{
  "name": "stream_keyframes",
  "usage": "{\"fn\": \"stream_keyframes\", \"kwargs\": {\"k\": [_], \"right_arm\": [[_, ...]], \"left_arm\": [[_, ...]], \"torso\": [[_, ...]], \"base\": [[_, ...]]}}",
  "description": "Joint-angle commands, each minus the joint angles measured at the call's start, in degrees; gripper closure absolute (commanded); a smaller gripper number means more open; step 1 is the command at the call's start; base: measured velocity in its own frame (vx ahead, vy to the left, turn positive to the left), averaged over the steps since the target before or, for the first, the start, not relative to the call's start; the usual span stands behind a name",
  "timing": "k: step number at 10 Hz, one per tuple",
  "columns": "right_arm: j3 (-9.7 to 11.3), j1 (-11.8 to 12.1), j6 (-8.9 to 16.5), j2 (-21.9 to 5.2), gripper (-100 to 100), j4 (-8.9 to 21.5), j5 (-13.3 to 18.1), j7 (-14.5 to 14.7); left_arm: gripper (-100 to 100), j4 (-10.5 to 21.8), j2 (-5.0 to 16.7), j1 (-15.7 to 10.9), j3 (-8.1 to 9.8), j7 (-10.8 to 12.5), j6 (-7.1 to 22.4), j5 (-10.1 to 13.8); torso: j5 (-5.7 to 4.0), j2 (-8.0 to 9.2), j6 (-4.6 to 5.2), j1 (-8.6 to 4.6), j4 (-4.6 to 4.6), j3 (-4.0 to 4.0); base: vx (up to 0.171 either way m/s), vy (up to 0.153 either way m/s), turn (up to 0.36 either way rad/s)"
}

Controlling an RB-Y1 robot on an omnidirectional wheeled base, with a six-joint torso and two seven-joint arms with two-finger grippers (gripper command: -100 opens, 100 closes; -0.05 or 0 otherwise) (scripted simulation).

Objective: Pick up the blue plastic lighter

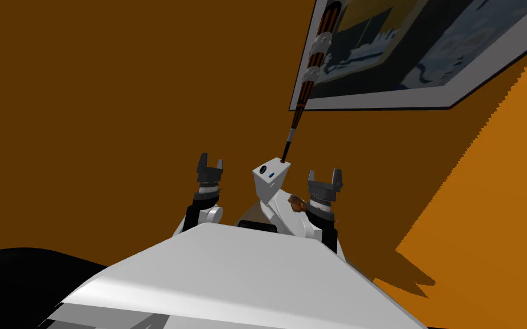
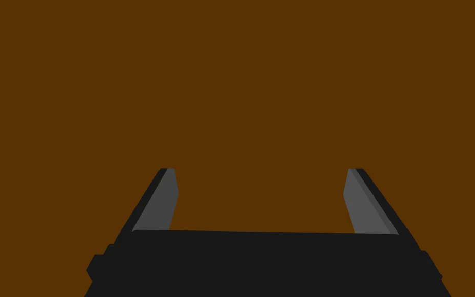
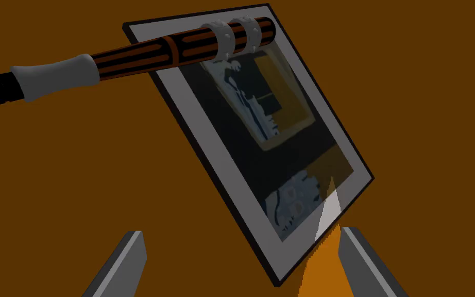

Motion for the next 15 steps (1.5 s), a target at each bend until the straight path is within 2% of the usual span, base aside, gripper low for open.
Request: {"fn": "stream_keyframes", "kwargs": {"k": [1, 4, 7, 8, 11, 12, 14, 15], "right_arm": [[0.07, 0.46, -0.65, -1.83, -100, 0.87, 0.6, -0.14], [0.31, 2.16, -3.14, -6.54, -100, 4.32, 3.02, -0.7], [0.65, 4.64, -6.92, -11.91, -100, 9.69, 6.96, -1.7], [0.65, 4.64, -6.92, -12.05, -100, 9.89, 6.96, -1.7], [0.97, 7.44, -11.48, -17.78, -100, 15.81, 12.07, -3.1], [0.97, 7.44, -11.48, -18.45, -100, 17.04, 12.12, -3.1], [1.19, 9.29, -14.53, -22.27, -100, 21.07, 16.01, -4.24], [1.19, 9.29, -14.7, -23.32, -100, 22.39, 16.06, -4.24]], "left_arm": [[0, 0.0, 0.0, 0.0, 0.0, 0.0, 0.0, 0.0], [0, 0.0, 0.0, -0.01, 0.0, 0.0, 0.0, 0.0], [0, 0.0, 0.0, -0.01, 0.0, 0.0, 0.0, 0.0], [0, 0.0, 0.0, -0.01, 0.0, 0.0, 0.0, 0.0], [0, 0.0, 0.0, -0.01, 0.0, 0.0, 0.0, 0.0], [0, 0.0, 0.0, -0.01, 0.0, 0.0, 0.0, 0.0], [0, 0.0, 0.0, -0.01, 0.0, 0.0, 0.0, 0.0], [0, 0.0, 0.0, -0.01, 0.0, 0.0, 0.0, 0.0]], "torso": [[0.0, 0.0, 0.0, 0.0, 0.0, 0.0], [-0.01, 0.16, -0.01, -0.03, 0.03, 0.09], [-0.01, 0.27, -0.01, -0.03, 0.06, 0.16], [-0.01, 0.3, -0.01, -0.05, 0.07, 0.18], [-0.01, 0.18, -0.01, -0.07, 0.04, 0.11], [-0.02, 0.23, -0.01, -0.11, 0.05, 0.13], [-0.02, 0.15, -0.02, -0.07, 0.04, 0.09], [-0.01, 0.19, -0.01, -0.08, 0.04, 0.11]], "base": [[-0.016, -0.001, 0.066], [-0.044, -0.005, 0.104], [-0.07, -0.002, 0.173], [-0.046, -0.013, 0.07], [-0.049, -0.007, 0.218], [-0.046, -0.012, 0.11], [-0.044, 0.001, 0.265], [-0.034, -0.009, 0.09]]}}
